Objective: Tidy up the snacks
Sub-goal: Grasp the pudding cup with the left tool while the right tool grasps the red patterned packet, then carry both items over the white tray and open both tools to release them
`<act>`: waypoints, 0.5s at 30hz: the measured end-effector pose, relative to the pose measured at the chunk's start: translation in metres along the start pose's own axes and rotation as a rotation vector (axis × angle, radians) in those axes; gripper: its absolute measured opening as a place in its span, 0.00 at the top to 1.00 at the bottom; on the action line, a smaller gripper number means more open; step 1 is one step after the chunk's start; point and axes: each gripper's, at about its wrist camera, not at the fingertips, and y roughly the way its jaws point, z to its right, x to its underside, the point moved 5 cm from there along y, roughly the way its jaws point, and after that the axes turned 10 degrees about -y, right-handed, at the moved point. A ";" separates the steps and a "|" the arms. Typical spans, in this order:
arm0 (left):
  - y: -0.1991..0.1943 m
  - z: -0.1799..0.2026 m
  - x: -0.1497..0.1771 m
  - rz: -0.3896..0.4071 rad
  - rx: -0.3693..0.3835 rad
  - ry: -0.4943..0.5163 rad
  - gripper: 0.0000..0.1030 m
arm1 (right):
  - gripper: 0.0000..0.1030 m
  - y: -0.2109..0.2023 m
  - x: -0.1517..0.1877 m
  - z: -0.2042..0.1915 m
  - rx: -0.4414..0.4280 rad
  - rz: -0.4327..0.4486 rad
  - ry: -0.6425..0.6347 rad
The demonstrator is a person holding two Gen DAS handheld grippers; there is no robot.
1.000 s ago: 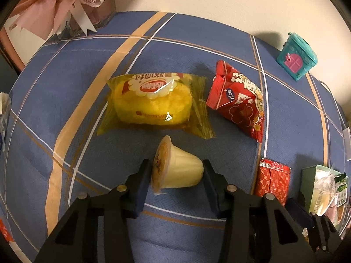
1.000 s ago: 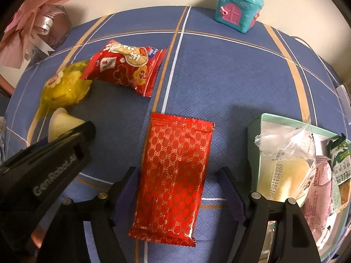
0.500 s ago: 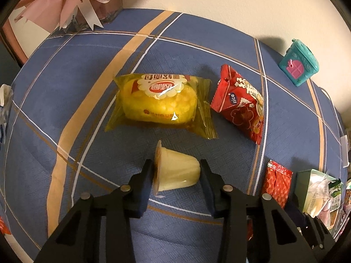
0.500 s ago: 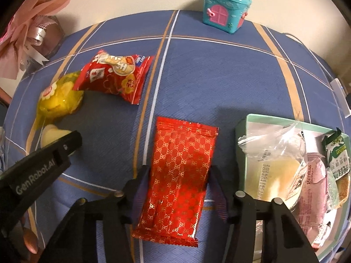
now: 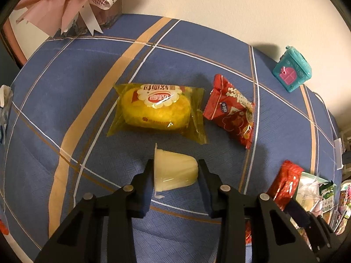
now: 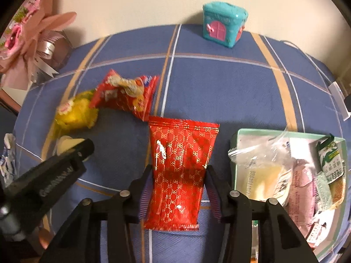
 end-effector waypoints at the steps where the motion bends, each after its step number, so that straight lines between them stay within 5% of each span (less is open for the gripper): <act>1: -0.001 0.000 0.000 0.000 0.006 -0.003 0.62 | 0.53 -0.003 0.000 0.001 -0.002 0.005 0.001; 15: -0.043 0.010 -0.014 0.085 0.058 -0.007 0.62 | 0.53 -0.059 -0.017 0.004 -0.016 0.143 0.021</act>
